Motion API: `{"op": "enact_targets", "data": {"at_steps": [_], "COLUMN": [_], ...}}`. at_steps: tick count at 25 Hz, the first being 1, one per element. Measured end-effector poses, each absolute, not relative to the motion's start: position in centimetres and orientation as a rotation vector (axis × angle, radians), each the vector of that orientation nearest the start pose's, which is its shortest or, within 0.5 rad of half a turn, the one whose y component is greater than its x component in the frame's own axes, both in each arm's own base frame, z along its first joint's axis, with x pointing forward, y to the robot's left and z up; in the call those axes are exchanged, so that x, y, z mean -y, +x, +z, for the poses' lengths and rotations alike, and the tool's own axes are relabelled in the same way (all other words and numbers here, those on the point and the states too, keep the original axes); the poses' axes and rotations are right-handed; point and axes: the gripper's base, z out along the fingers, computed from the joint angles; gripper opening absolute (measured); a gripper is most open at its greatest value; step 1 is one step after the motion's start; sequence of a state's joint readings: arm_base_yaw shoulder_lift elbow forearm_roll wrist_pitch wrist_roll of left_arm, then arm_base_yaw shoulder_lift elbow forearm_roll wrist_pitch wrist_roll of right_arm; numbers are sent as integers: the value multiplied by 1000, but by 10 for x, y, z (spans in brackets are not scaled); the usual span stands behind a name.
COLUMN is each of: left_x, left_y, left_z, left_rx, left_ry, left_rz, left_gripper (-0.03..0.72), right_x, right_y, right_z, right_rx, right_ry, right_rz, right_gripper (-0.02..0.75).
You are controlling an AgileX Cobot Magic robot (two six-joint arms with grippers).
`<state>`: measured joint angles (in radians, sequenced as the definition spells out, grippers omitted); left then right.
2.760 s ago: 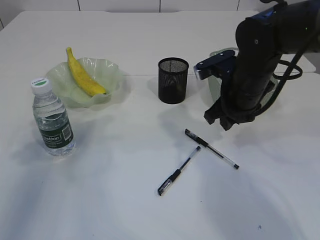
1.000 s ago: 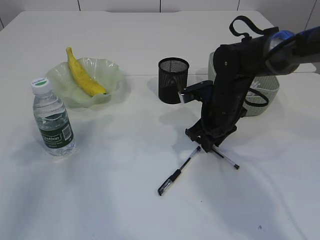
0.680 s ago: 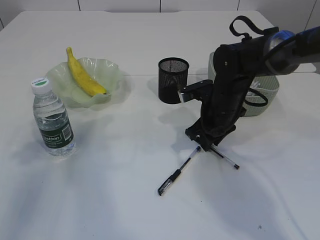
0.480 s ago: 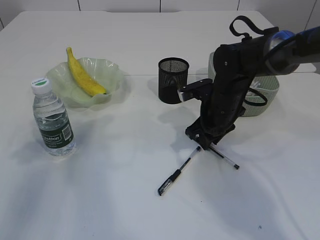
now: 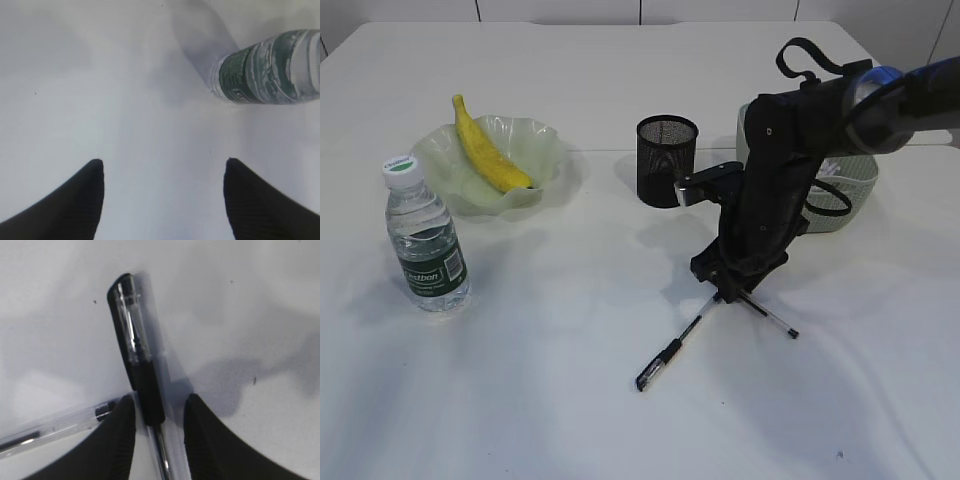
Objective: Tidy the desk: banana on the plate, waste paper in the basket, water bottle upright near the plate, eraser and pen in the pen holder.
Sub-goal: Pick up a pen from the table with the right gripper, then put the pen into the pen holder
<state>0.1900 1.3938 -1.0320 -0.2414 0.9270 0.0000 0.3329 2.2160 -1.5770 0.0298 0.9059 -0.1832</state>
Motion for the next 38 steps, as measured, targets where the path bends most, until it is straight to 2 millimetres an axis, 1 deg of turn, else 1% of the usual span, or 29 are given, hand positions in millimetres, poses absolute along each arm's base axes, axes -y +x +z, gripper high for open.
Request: {"op": "enact_targets", "data": {"at_steps": [2,4,6,10,11,18,20,23,29,31,34,38], "left_x": [-34,-34,-34,-34,-34,-34,-34,-34,-34,-33,-33,-33], "left_y": [267,268,268,268,268,268,268,268,268,268,268,268], "left_z": [278,278,278,278,278,278,278,278,278,278,278,278], "left_rx": [-2714,-2712,-2712,-2712,-2712,-2712,-2712,-2712,-2712,-2711,-2710,-2711], "left_ry": [-409,-409,-409,-409,-409,-402,-402,-402,-404,-405,-406,-406], "left_rz": [-253,-253,-253,-253,-253,-251,-251,-251,-255,-257,-260,-260], "left_gripper": [528,528,528,528,528,528,528,528,528,528,528,528], "right_x": [-145,-145,-145,-145,-145,-144,-143,-143,-144,-145,-147,-151], "right_y": [411,411,411,411,410,408,407,407,409,413,420,431], "right_z": [121,121,121,122,122,122,125,141,198,211,222,230], "right_rx": [-2938,-2939,-2939,-2946,-2951,-2977,-2982,-2946,-2732,-2642,-2523,-2372], "right_ry": [-749,-747,-746,-747,-748,-755,-757,-749,-699,-679,-646,-589], "right_rz": [50,53,53,55,55,52,52,56,74,78,90,116], "right_gripper": [250,232,188,71,60,52,52,51,51,51,51,51]}}
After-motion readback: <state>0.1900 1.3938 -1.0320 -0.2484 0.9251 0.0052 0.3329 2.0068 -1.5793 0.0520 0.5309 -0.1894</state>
